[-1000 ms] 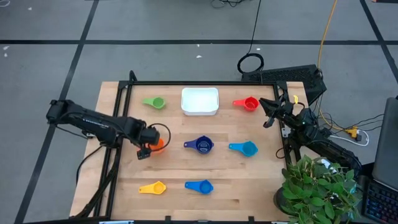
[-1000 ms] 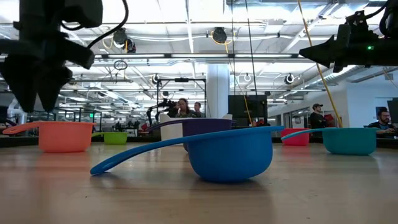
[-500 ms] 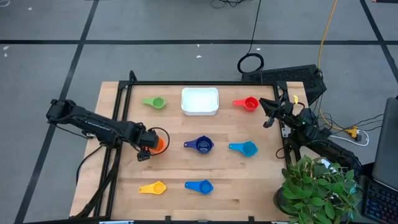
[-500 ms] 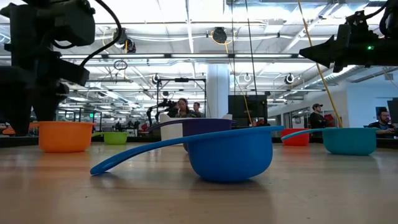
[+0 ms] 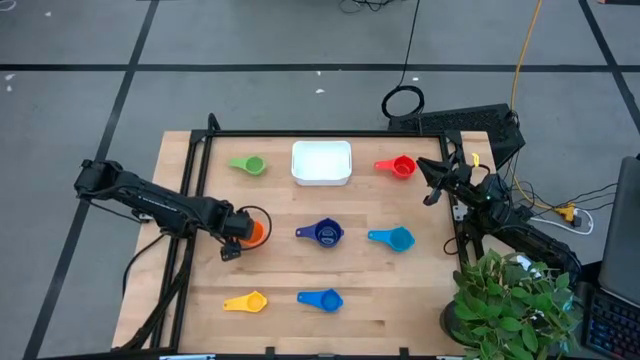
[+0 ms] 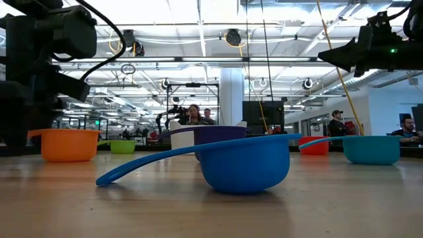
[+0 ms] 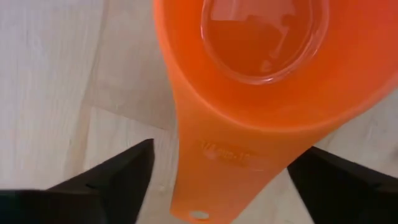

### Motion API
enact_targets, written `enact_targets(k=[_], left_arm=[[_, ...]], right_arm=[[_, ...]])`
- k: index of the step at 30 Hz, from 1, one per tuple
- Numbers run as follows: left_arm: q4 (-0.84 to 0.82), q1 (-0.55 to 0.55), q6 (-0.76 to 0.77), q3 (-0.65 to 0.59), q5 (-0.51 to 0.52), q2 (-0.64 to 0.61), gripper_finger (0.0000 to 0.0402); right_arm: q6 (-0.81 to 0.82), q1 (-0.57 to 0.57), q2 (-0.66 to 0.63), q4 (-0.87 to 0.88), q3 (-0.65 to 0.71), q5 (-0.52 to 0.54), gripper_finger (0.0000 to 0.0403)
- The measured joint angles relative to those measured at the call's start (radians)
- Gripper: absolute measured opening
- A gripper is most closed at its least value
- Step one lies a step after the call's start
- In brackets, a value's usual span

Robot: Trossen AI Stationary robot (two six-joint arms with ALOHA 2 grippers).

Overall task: Nest measuring cups in basket
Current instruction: Stack the orange measuring cup on the dark blue measuring cup

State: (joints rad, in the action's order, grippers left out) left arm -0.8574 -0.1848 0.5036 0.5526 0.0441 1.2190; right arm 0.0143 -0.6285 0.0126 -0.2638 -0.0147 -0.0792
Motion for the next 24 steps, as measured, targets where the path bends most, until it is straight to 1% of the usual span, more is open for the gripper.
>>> enact_targets(k=[8,9,13,19,24], left_arm=[[-0.001,0.0,0.004,0.0,0.0,0.0,0.0145],[-0.001,0.0,0.004,0.0,-0.001,0.0,0.0134],[-0.001,0.0,0.004,0.0,-0.021,0.0,0.0135],[-0.008,0.0,0.015,0.009,-0.025,0.0,0.0135],[-0.017,0.0,-0.004,0.082,-0.023,0.0,0.0135]], right_arm=[[0.0,0.0,0.0,0.0,0.0,0.0,0.0034],[0.0,0.0,0.0,0.0,0.0,0.0,0.0034],[0.0,0.0,0.0,0.0,0.0,0.0,0.0034],[0.0,0.0,0.0,0.0,0.0,0.0,0.0034],[0.0,0.0,0.0,0.0,0.0,0.0,0.0034]])
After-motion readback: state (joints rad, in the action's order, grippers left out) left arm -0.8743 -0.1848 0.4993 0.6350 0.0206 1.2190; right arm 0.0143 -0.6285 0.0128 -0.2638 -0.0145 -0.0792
